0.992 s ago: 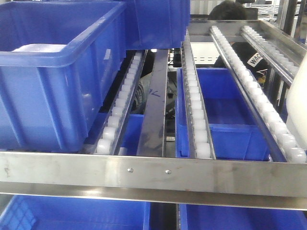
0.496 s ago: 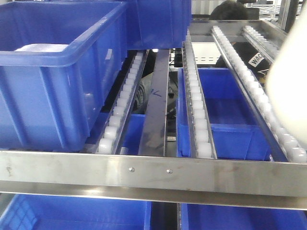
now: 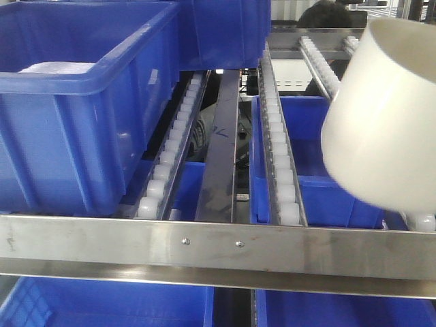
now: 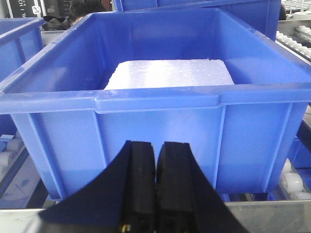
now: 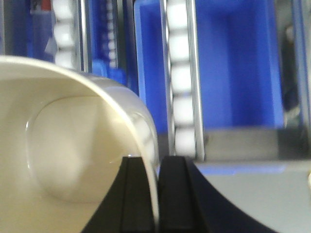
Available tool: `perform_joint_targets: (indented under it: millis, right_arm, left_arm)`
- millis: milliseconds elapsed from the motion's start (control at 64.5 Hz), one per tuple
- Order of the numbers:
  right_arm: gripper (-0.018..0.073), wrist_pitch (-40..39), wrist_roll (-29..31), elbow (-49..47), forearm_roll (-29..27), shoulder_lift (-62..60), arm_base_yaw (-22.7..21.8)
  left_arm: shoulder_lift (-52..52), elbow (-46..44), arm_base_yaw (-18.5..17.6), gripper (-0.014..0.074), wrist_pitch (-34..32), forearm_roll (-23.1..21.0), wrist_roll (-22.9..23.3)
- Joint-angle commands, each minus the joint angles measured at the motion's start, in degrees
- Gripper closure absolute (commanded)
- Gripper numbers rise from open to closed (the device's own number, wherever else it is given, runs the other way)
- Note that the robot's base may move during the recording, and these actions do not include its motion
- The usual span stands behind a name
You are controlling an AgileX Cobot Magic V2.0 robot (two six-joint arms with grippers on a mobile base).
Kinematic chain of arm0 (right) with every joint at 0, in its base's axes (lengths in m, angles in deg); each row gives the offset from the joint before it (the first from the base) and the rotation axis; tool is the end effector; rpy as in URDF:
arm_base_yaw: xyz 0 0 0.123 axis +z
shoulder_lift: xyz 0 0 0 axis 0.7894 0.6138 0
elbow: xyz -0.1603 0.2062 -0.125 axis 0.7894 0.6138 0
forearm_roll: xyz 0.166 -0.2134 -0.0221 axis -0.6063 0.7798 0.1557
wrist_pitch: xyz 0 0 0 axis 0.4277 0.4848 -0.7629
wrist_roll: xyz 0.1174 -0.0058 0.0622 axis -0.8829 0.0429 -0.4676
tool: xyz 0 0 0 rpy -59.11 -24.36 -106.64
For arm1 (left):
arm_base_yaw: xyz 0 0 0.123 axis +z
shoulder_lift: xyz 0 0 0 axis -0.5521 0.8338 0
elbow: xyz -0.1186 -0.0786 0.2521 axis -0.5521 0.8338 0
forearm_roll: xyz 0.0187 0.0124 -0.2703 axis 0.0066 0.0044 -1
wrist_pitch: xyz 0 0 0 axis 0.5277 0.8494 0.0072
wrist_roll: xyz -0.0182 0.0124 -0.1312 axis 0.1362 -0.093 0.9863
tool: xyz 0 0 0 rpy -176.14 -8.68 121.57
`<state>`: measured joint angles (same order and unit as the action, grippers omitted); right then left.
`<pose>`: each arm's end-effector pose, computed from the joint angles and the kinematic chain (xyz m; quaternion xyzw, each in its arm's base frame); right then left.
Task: Move white bin to right shelf second layer
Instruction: 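Lower the held bin onto the second-level rollers with the right gripper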
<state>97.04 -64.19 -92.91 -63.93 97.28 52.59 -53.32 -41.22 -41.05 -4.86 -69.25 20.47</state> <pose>0.2626 0.0205 0.2553 0.1093 0.9294 0.1163 0.3328 0.1124 -0.0157 0.2036 0.0605 0.7033 -0.0364 0.7074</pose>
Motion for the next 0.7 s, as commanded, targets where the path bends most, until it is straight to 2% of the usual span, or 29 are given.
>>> perform_joint_targets:
  millis: [0, 295, 682]
  right_arm:
    - [0.0501, -5.17, -0.6, -4.66, 2.53, 0.44, -0.03]
    - [0.0501, -6.07, -3.1, -8.68, 6.29, 6.64, -0.03]
    - [0.0501, -5.07, -3.1, -10.82, 9.54, 8.98, -0.03]
  left_arm:
    - [-0.8, 2.11, -0.27, 0.0512, -4.81, -0.35, 0.15]
    - [-0.8, 2.11, -0.27, 0.0512, -4.81, -0.35, 0.15]
    - [-0.8, 2.11, -0.27, 0.0512, -4.81, -0.35, 0.15]
